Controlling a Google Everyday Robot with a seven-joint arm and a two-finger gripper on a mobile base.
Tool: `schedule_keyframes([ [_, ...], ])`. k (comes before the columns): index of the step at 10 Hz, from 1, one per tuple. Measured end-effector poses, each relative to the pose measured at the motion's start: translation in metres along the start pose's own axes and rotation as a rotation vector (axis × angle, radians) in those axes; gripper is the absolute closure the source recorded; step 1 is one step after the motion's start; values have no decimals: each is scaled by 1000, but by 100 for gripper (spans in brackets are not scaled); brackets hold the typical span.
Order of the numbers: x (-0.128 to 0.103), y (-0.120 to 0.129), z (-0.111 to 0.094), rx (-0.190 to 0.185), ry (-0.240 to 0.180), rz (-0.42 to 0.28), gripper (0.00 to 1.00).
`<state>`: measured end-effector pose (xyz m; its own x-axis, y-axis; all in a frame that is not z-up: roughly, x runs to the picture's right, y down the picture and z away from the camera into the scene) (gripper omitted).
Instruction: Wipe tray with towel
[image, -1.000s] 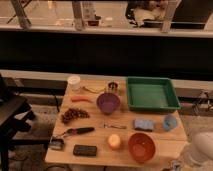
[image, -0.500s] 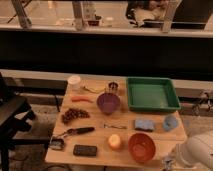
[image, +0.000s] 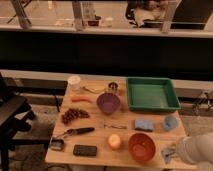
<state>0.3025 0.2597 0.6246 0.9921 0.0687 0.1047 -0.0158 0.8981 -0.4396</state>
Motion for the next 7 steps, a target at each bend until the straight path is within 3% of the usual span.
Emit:
schedule_keyframes([
  [7, -2, -136, 21, 67, -105, -21, 100],
])
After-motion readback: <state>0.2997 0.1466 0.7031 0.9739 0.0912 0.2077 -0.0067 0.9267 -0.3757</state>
